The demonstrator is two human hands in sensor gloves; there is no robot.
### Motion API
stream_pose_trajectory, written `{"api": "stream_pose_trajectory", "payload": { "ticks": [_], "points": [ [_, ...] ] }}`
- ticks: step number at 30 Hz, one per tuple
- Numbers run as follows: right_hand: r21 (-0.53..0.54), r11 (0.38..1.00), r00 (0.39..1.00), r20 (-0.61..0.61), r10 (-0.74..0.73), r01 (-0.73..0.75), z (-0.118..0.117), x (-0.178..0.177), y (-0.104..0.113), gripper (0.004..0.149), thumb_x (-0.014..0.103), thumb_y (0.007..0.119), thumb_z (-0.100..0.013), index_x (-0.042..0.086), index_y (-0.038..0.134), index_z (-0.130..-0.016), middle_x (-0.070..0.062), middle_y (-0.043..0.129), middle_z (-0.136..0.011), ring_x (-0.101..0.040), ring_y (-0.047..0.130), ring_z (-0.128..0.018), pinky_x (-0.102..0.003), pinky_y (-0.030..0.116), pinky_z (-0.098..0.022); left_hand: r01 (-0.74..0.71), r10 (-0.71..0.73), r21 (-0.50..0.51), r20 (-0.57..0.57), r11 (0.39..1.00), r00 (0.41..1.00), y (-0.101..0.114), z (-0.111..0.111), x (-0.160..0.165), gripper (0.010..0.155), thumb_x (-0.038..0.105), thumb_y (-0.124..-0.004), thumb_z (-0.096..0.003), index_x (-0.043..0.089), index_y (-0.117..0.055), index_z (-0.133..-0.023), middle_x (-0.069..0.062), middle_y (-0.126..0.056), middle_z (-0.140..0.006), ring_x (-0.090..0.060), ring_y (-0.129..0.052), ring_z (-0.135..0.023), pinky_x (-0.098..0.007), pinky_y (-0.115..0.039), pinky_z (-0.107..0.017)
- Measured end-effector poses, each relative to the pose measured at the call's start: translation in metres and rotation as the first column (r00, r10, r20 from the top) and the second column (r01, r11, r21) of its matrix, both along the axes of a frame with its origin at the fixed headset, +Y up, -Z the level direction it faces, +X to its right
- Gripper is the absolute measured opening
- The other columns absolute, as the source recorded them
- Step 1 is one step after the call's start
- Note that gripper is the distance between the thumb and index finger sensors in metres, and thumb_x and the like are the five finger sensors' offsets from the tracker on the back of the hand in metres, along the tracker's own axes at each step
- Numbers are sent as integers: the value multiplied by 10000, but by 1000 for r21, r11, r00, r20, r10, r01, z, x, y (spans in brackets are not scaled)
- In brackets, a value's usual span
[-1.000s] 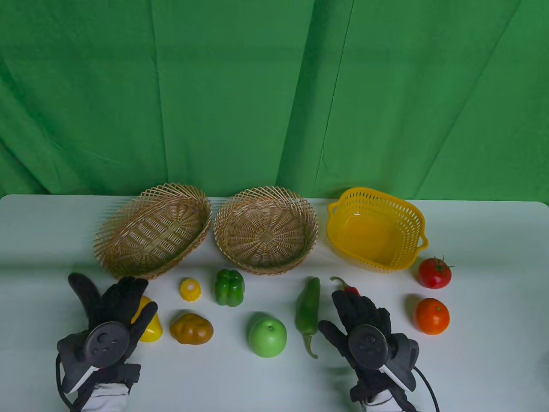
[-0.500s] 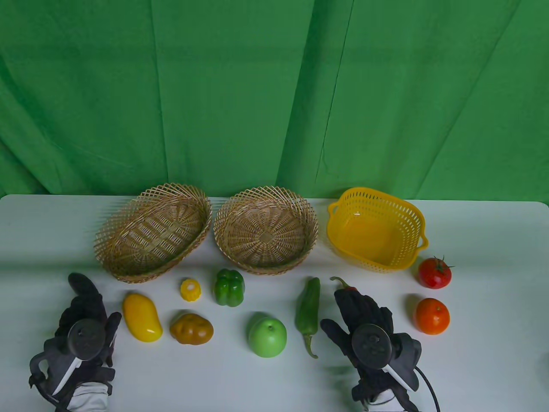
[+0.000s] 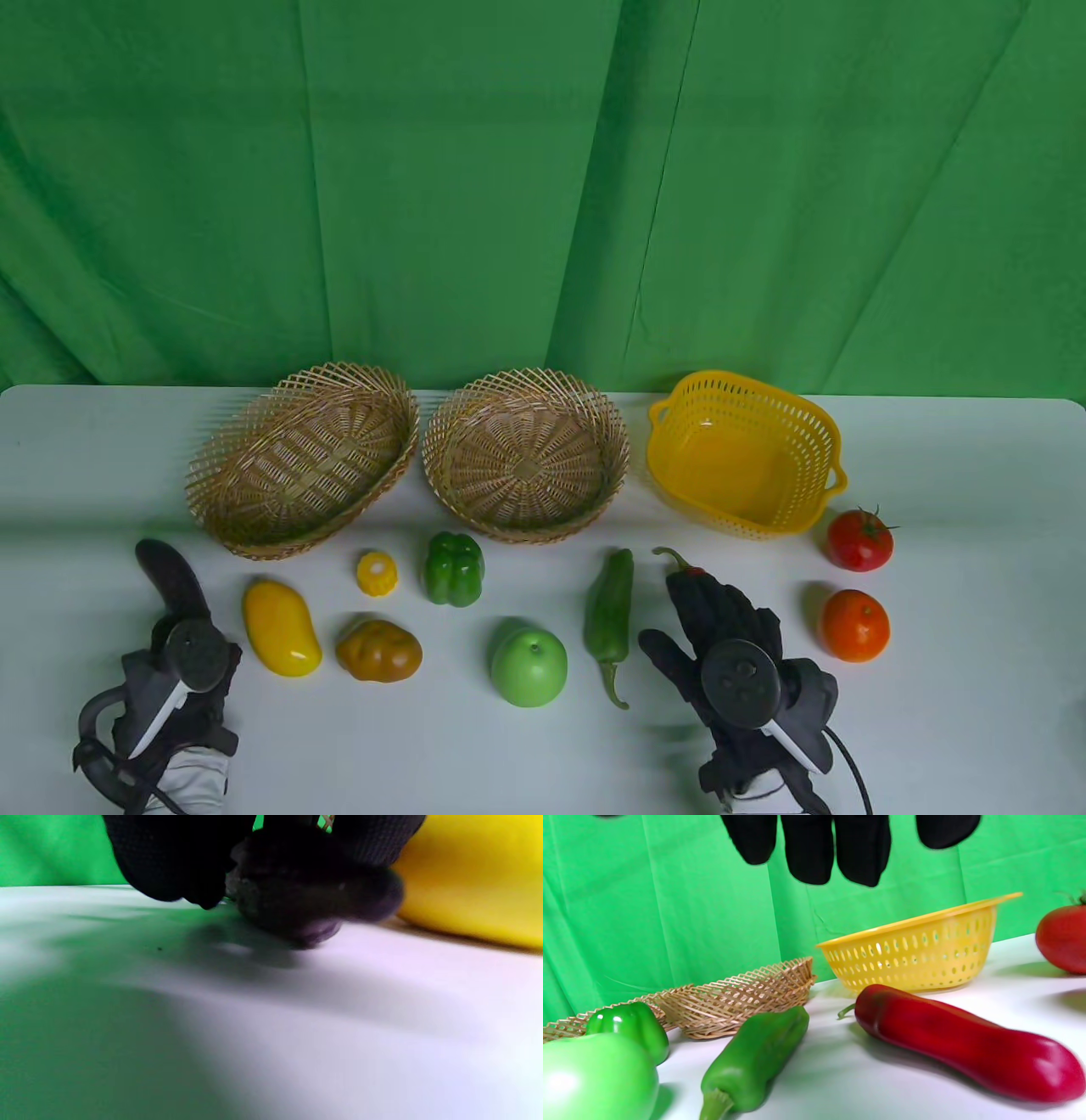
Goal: Place 10 objects into 3 containers, with green background
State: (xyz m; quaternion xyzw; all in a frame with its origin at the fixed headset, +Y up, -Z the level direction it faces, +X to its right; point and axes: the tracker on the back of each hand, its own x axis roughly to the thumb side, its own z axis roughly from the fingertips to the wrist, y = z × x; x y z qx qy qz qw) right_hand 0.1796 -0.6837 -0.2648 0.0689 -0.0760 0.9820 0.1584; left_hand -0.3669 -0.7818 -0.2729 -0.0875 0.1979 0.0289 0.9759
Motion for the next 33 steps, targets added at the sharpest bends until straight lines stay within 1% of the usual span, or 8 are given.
{"api": "stream_pose_trajectory", "payload": {
  "ticks": [2, 6, 10, 17, 21, 23, 28, 33],
  "points": [
    [2, 1000, 1000, -1, -3, 3, 0, 0, 0, 776, 702, 507, -523, 255, 492, -1158, -149, 591, -1202, -471, 597, -1064, -741, 437, -749, 10, -11, -17, -8, 1000, 1000, 0, -1, 1, 723, 480, -723, -567, 185, -417, -1151, -261, -588, -1121, -285, -903, -851, -392, -839, -556],
    [3, 1000, 1000, -5, -4, 4, 1, 0, 0, 777, 702, 507, -524, 254, 492, -1158, -148, 589, -1203, -471, 596, -1065, -741, 438, -749, -8, 8, -7, -36, 1000, 999, 2, -5, 1, 720, 444, -774, -544, 201, -444, -1135, -281, -663, -1067, -282, -951, -775, -292, -907, -475],
    [3, 1000, 1000, -8, -10, 10, 1, 0, 0, 776, 702, 507, -524, 255, 491, -1158, -147, 591, -1202, -471, 596, -1064, -740, 438, -749, -47, 47, 8, -63, 999, 997, 2, -6, -1, 736, 413, -782, -540, 166, -429, -1137, -301, -672, -1053, -305, -948, -762, -311, -914, -470],
    [-2, 1000, 1000, -11, -23, 23, 1, 1, 0, 775, 702, 506, -524, 256, 491, -1158, -149, 590, -1202, -470, 597, -1065, -739, 439, -749, -122, 129, 85, -80, 989, 988, 4, -1, -8, 739, 366, -762, -548, 99, -405, -1138, -321, -645, -1061, -347, -938, -775, -360, -901, -479],
    [-2, 1000, 999, -11, -30, 30, 1, 2, 0, 776, 702, 506, -524, 255, 492, -1158, -150, 592, -1201, -470, 598, -1064, -739, 439, -750, -110, 121, 129, -79, 986, 990, 11, 0, -8, 728, 353, -750, -550, 86, -413, -1138, -326, -648, -1059, -360, -940, -765, -367, -900, -478],
    [-2, 999, 999, -11, -32, 32, 1, 2, 0, 777, 702, 506, -525, 253, 491, -1159, -150, 592, -1201, -471, 597, -1063, -740, 439, -748, -111, 124, 158, -72, 981, 990, 15, 0, -7, 732, 349, -748, -550, 68, -416, -1138, -326, -648, -1060, -364, -937, -765, -370, -898, -480],
    [-2, 999, 999, -12, -32, 32, 1, 2, 0, 778, 702, 506, -525, 252, 490, -1159, -148, 591, -1202, -470, 596, -1065, -740, 439, -748, -116, 132, 233, -53, 966, 990, 28, -2, -3, 713, 355, -744, -552, 103, -426, -1138, -314, -644, -1069, -363, -933, -767, -369, -894, -482],
    [-7, 1000, 1000, -6, -24, 24, 1, 1, 1, 778, 702, 506, -524, 252, 492, -1159, -151, 591, -1202, -471, 596, -1064, -741, 439, -747, -97, 113, 323, -30, 942, 993, 50, -9, 0, 709, 353, -739, -554, 116, -416, -1139, -311, -630, -1078, -364, -923, -778, -375, -888, -493]
  ]
}}
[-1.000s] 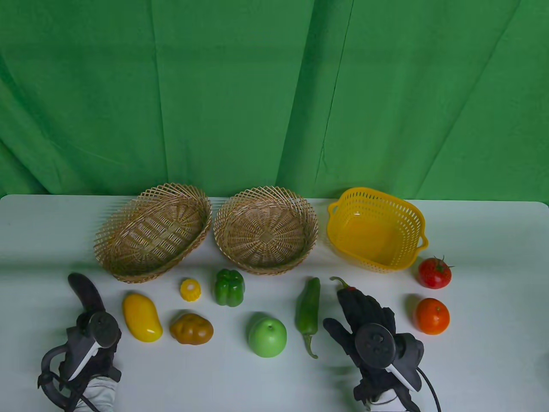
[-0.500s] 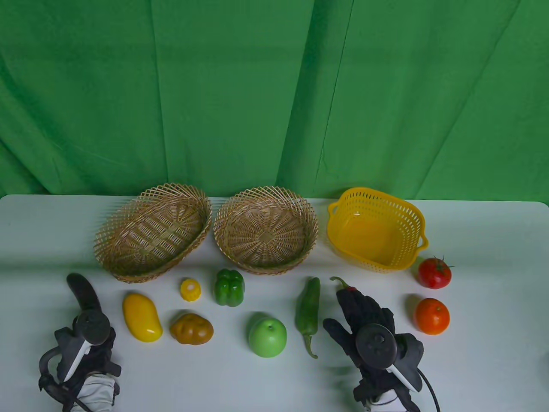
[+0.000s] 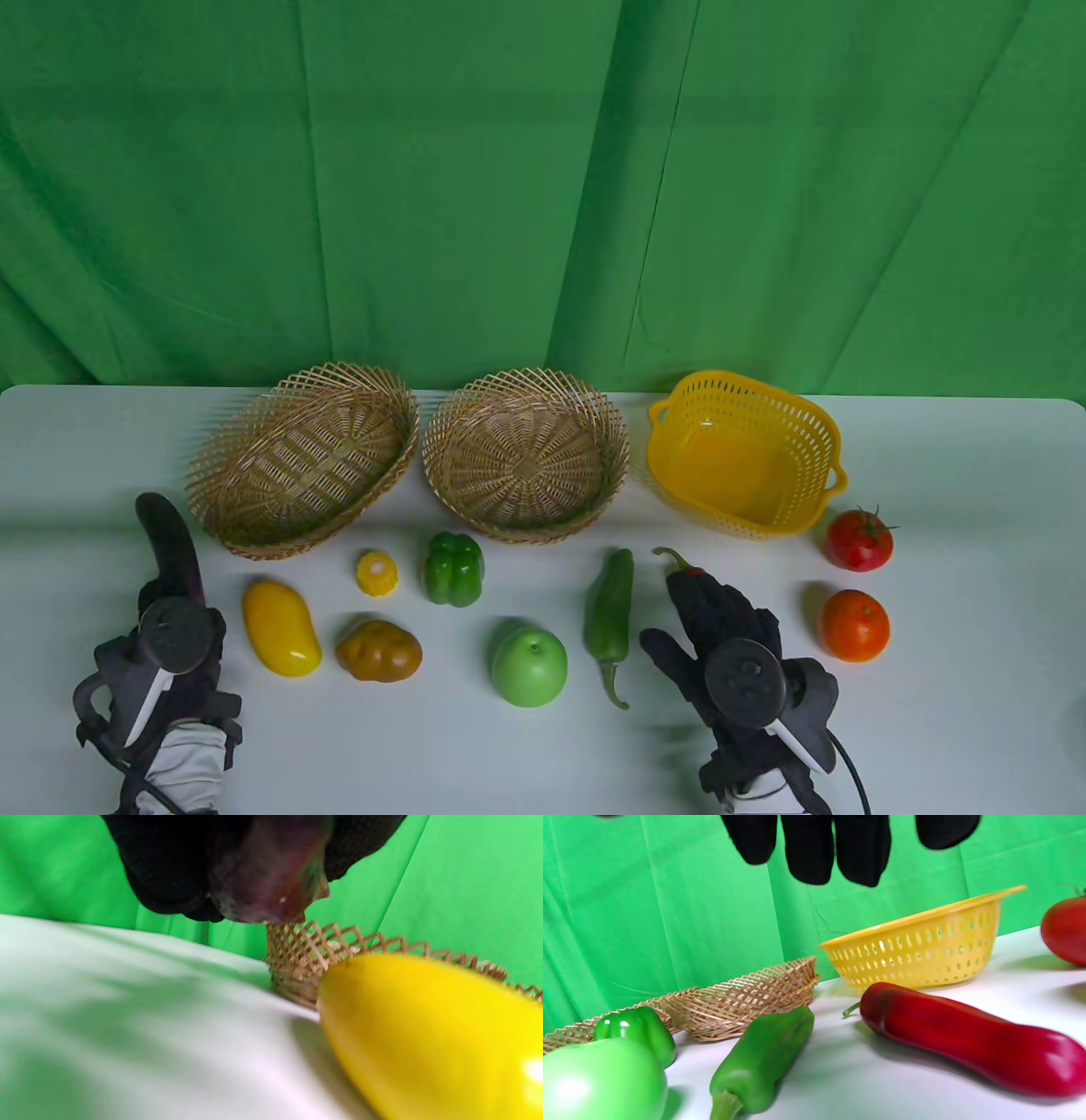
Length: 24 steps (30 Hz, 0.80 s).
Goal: Place 10 objects into 3 containers, with green background
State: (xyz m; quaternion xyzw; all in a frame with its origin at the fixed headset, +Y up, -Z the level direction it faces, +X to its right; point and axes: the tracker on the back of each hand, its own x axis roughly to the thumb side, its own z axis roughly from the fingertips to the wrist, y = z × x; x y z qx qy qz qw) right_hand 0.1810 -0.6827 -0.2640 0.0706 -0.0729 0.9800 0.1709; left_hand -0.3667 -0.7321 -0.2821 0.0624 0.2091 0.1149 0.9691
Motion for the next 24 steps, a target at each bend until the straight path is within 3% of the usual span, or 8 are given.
{"api": "stream_pose_trajectory", "payload": {
  "ticks": [6, 10, 18, 24],
  "points": [
    [4, 1000, 1000, 13, 17, -17, 0, 0, 1, 777, 702, 507, -524, 254, 493, -1158, -151, 593, -1201, -474, 596, -1063, -740, 438, -749, 58, -64, 78, 76, 995, 995, 31, -20, 8, 703, 352, -736, -557, 153, -400, -1141, -284, -609, -1101, -361, -901, -811, -383, -875, -523],
    [7, 1000, 999, 25, 30, -31, 0, 0, 1, 778, 701, 507, -524, 252, 492, -1158, -152, 591, -1201, -470, 598, -1064, -741, 439, -747, 94, -102, 69, 129, 993, 986, 47, -39, 15, 700, 353, -737, -559, 160, -405, -1143, -273, -611, -1108, -357, -898, -821, -382, -874, -532],
    [8, 999, 998, 43, 43, -44, 0, 1, 3, 778, 701, 508, -524, 251, 493, -1158, -152, 590, -1202, -473, 596, -1064, -740, 437, -750, 181, -162, -49, 265, 982, 951, 66, -81, 30, 687, 358, -744, -560, 197, -427, -1148, -236, -621, -1132, -341, -895, -852, -378, -870, -567],
    [-11, 997, 996, 59, 73, -73, -3, 2, -1, 778, 701, 507, -523, 252, 492, -1159, -152, 591, -1202, -472, 595, -1066, -741, 436, -749, 247, -195, -136, 312, 959, 930, 61, -116, 49, 676, 370, -748, -557, 223, -453, -1147, -219, -637, -1138, -327, -901, -858, -372, -870, -571]
  ]
}}
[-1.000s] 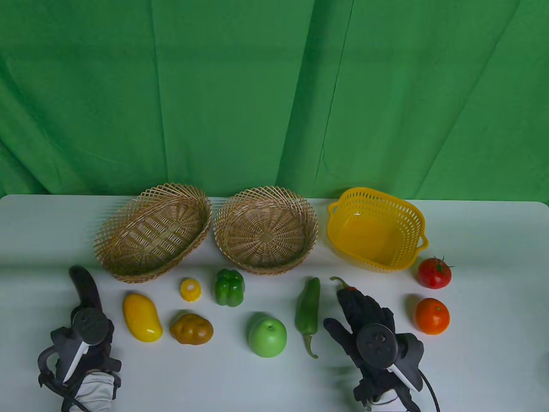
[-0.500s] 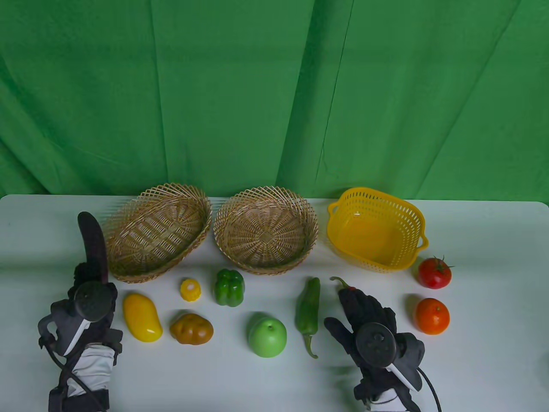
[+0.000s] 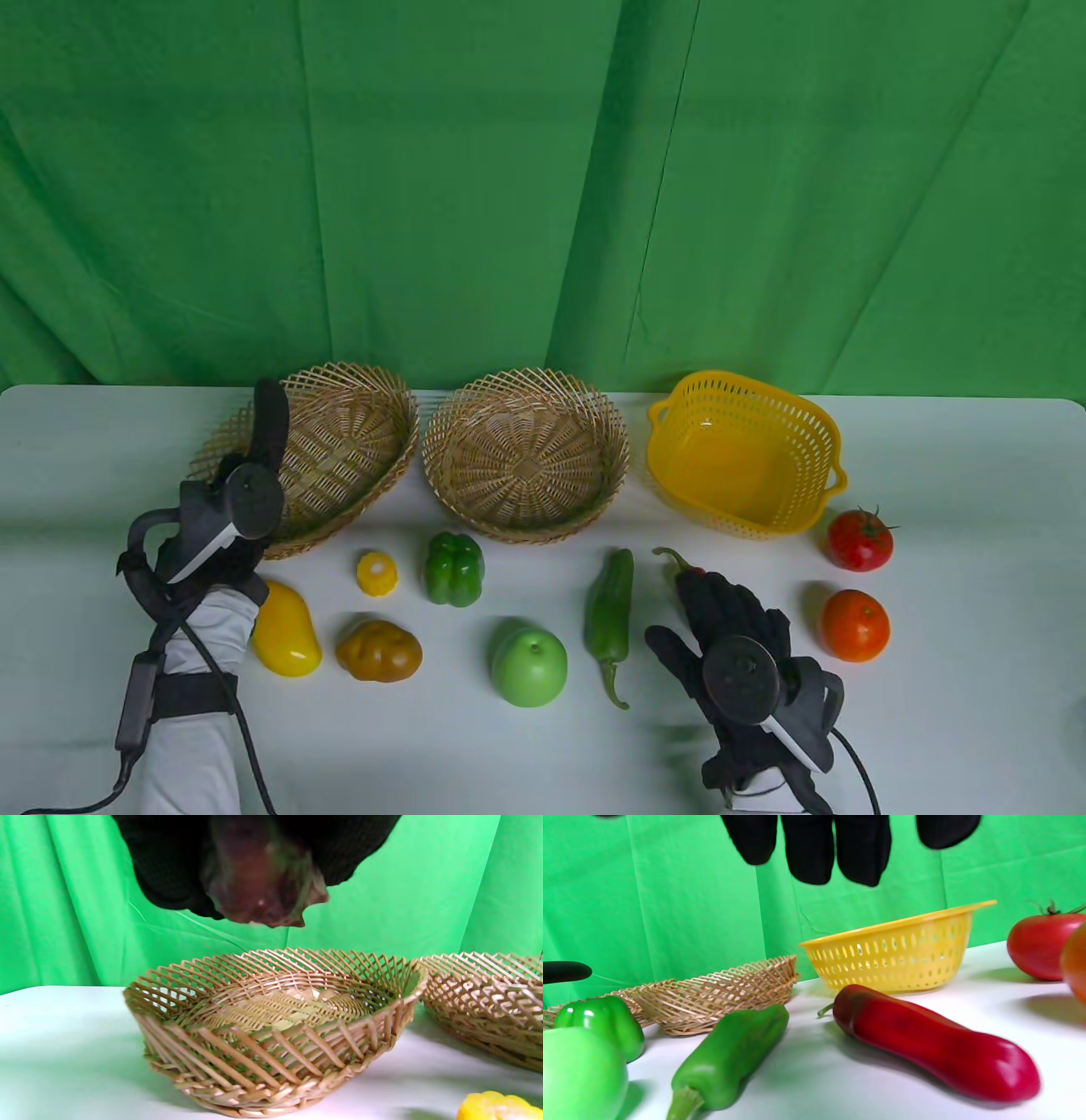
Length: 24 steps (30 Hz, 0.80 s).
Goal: Place 10 objects into 3 containers, with green background
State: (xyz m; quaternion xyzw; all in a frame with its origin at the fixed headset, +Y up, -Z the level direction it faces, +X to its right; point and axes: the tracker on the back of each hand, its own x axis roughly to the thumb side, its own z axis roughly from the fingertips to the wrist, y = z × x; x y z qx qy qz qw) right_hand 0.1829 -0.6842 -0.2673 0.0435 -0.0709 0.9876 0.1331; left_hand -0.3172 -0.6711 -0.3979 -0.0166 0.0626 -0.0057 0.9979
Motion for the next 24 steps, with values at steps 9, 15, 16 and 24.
{"api": "stream_pose_trajectory", "payload": {
  "ticks": [9, 15, 16, 24],
  "points": [
    [-16, 1000, 1000, 18, 12, -11, -3, 3, -3, 777, 700, 508, -524, 252, 493, -1158, -152, 591, -1202, -473, 594, -1065, -741, 436, -749, 59, -59, -95, -2, 994, 998, -17, -34, 18, 668, 391, -756, -549, 231, -485, -1139, -187, -663, -1136, -305, -916, -863, -364, -870, -570],
    [-23, 1000, 1000, 21, 19, -19, -3, 3, -3, 778, 700, 509, -524, 251, 493, -1159, -152, 591, -1202, -471, 595, -1065, -741, 436, -749, 114, -115, -131, -5, 985, 993, -29, -46, 28, 659, 390, -756, -549, 223, -496, -1130, -156, -685, -1128, -304, -919, -876, -373, -866, -582],
    [-24, 1000, 1000, 21, 20, -19, -3, 3, -3, 778, 700, 508, -524, 251, 494, -1158, -152, 591, -1202, -475, 594, -1064, -741, 436, -750, 126, -128, -140, -5, 982, 992, -31, -47, 29, 664, 391, -758, -548, 222, -491, -1132, -158, -683, -1129, -306, -918, -881, -377, -862, -586],
    [-19, 1000, 1000, 16, 6, -6, -3, 3, -2, 776, 700, 508, -524, 253, 492, -1158, -149, 591, -1202, -472, 593, -1066, -741, 435, -749, 161, -166, -145, -22, 976, 986, -25, -41, 31, 674, 517, -664, -565, 271, -472, -1163, -147, -643, -1176, -326, -837, -977, -510, -765, -642]
  ]
}}
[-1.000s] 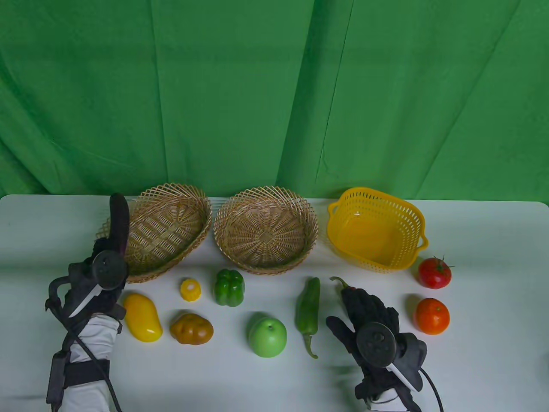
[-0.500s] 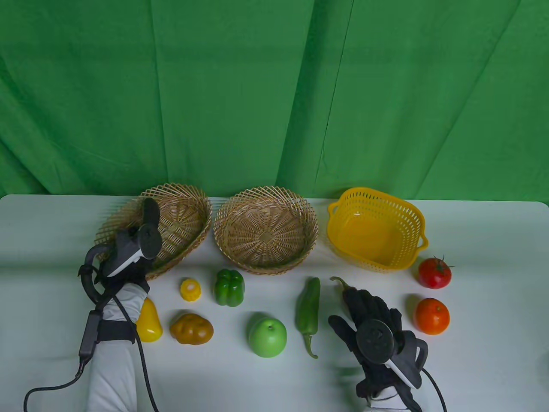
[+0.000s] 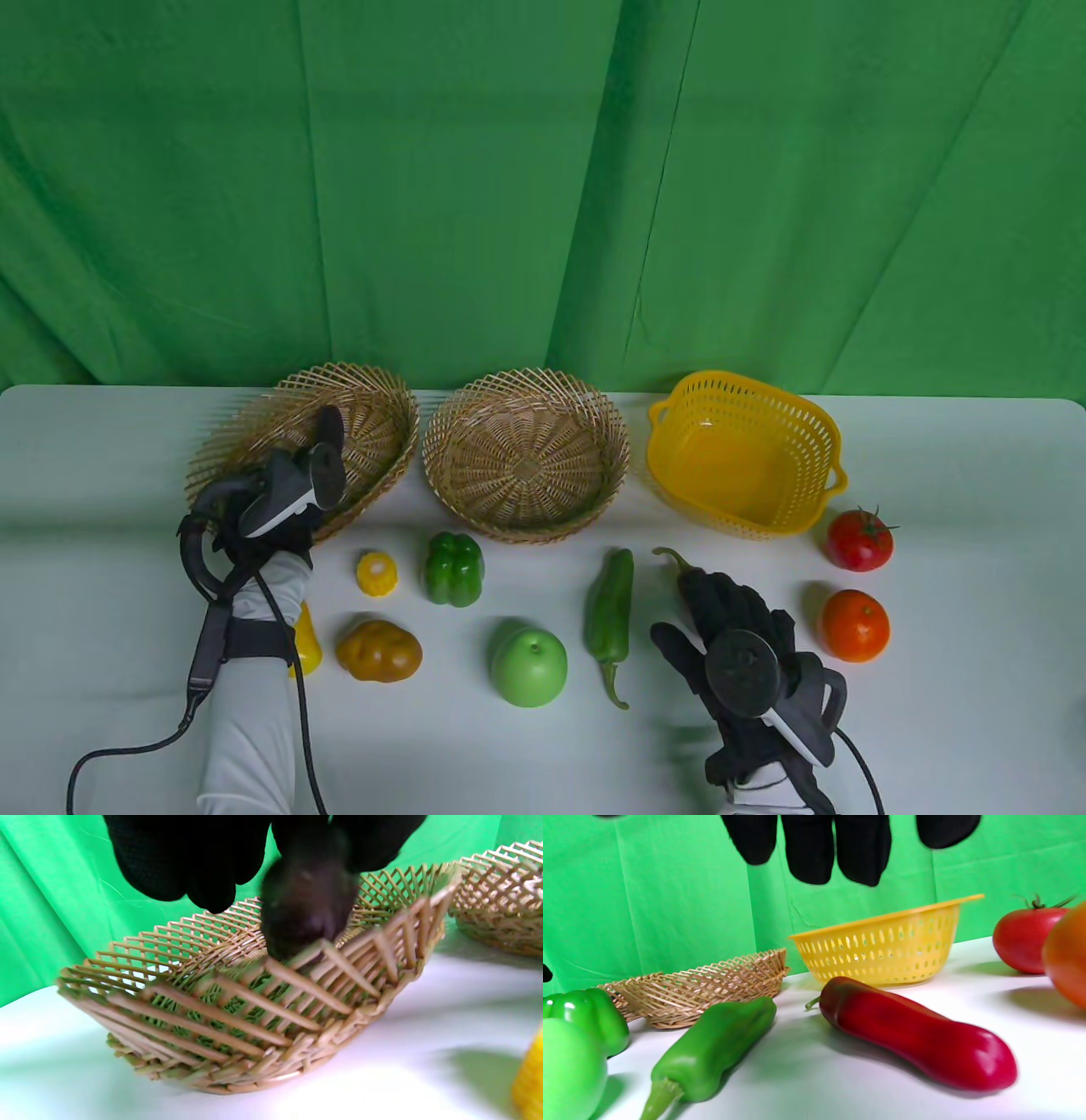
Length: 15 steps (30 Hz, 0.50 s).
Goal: Place 10 objects into 3 containers, with green background
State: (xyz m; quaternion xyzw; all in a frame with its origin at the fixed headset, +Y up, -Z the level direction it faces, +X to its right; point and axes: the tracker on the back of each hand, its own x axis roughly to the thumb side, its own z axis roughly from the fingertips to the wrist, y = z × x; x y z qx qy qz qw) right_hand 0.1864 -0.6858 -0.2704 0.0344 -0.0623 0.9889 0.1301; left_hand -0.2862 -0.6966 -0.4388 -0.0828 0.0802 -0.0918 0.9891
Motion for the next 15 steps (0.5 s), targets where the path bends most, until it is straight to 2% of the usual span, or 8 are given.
{"api": "stream_pose_trajectory", "payload": {
  "ticks": [8, 15],
  "points": [
    [11, 999, 999, -21, -30, 30, 1, 0, 1, 775, 700, 507, -525, 255, 491, -1159, -150, 589, -1203, -471, 593, -1066, -740, 436, -750, -27, 29, 70, -18, 997, 999, 22, 31, -5, 677, 537, -632, -573, 262, -464, -1168, -159, -636, -1176, -346, -823, -982, -526, -755, -640],
    [13, 996, 995, -55, -84, 84, 2, -1, 1, 776, 701, 506, -525, 252, 493, -1158, -150, 592, -1201, -471, 595, -1065, -739, 438, -750, -118, 122, 165, -12, 979, 993, 32, 76, -8, 677, 547, -623, -575, 261, -471, -1169, -167, -638, -1175, -358, -824, -980, -532, -755, -636]
  ]
}}
